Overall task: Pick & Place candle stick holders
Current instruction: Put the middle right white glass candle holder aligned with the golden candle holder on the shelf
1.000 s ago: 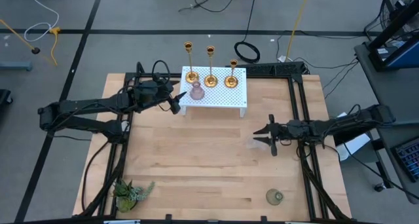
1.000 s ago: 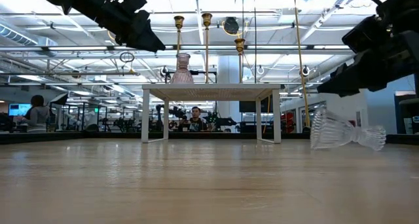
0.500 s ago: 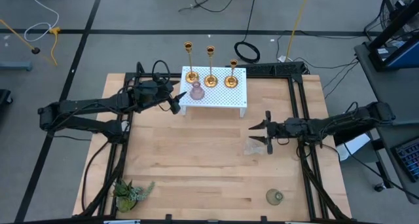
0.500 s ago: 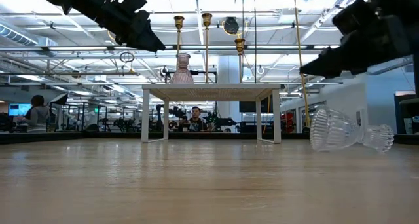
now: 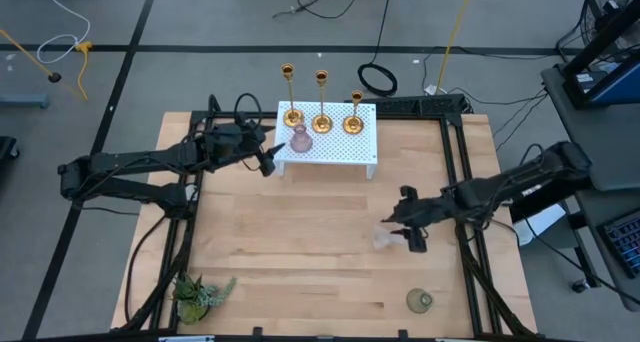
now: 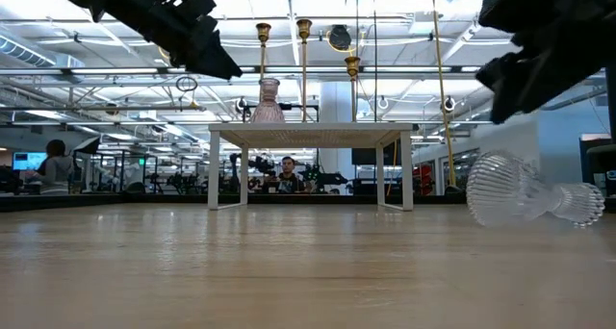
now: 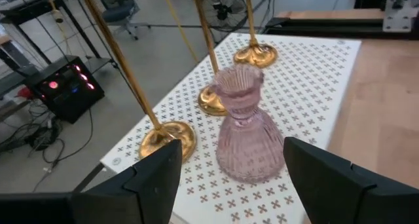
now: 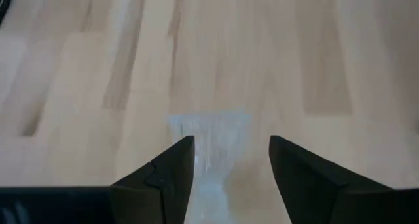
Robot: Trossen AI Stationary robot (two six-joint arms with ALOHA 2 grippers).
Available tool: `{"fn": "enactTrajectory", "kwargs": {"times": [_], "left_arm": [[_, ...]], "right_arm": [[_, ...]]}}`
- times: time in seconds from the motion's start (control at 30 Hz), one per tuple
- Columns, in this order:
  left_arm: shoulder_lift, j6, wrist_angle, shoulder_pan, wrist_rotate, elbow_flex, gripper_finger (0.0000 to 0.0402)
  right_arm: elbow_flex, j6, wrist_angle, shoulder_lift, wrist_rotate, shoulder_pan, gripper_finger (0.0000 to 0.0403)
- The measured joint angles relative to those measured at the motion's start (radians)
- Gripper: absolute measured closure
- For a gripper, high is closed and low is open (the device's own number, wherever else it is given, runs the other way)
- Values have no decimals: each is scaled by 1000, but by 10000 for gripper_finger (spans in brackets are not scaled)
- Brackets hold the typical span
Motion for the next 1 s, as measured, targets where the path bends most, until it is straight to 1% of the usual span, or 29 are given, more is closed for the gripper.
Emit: {"fn": "enactTrajectory", "kwargs": {"times": [0.1,0.17,0.27,0.37,0.57,0.73,1.0], "left_arm": [[0,-3,-2,0,19,0,131],[0,-11,-3,0,21,0,131],[0,-12,-3,0,21,0,131],[0,-12,-3,0,21,0,131],[0,-16,-3,0,21,0,131],[0,-23,-3,0,21,0,131],[0,-23,-3,0,21,0,131]], "right_arm": [[16,129,-67,16,-1,42,214],[-2,192,-59,40,-1,65,214],[-29,235,-26,88,-3,91,214],[-36,236,-7,145,-8,109,215],[-36,219,49,238,-80,117,215],[-36,164,68,313,-82,117,216],[-36,81,146,400,-79,110,221]]}}
